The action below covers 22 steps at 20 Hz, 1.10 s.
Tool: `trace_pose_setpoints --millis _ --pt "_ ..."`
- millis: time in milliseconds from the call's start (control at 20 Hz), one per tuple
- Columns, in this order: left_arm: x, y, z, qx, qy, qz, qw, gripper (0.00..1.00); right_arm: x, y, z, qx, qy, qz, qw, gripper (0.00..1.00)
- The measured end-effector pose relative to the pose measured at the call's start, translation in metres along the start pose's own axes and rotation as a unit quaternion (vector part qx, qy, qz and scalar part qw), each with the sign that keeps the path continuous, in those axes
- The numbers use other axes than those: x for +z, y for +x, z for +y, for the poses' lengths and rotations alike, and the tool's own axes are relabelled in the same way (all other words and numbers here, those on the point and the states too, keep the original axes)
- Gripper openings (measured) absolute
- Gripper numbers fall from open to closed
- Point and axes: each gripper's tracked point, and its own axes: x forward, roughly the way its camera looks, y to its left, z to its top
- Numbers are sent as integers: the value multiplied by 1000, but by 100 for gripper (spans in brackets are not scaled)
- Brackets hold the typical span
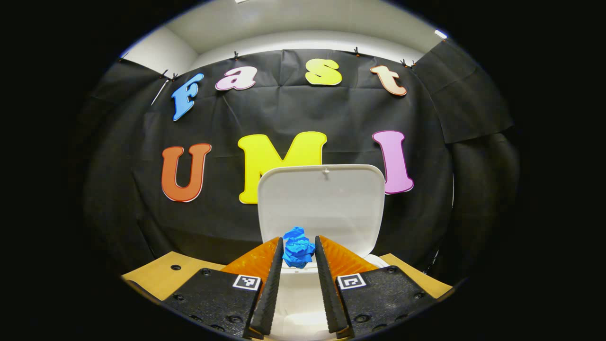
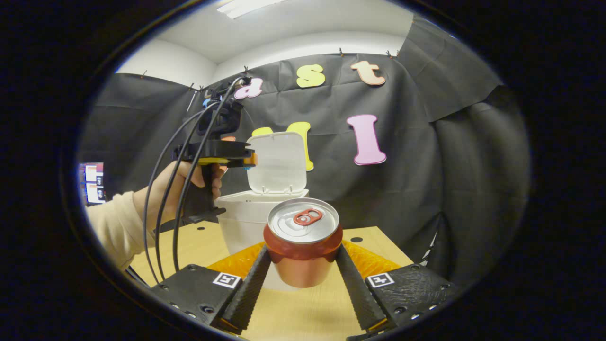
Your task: Press the lid of the desktop garbage bin to open it, pick up the crumpled paper on the desktop and throw it into the bin, then pick up the pop can on the desktop and drop it into the bin, and finally close the garbage bin lid.
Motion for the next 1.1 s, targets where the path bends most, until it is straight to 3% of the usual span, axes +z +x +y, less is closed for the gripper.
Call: trace_pose_setpoints --millis 350,500,700,850,1100 --pt "-9 2 -15 -5 -7 12 1000 51 -1 1 -9 4 9 -1 1000 81" --pt "-14 -4 -20 -14 -17 25 999 75 -1 2 -12 -1 5 -3 1000 81" --pt "-15 -19 -15 -12 -22 35 999 96 -6 3 -5 9 11 7 1000 81" --pt "-12 -28 1 10 -7 27 1000 98 -9 3 0 13 6 10 1000 81" --pt "-13 -52 11 11 0 29 1000 98 -9 0 3 10 -4 8 1000 81"
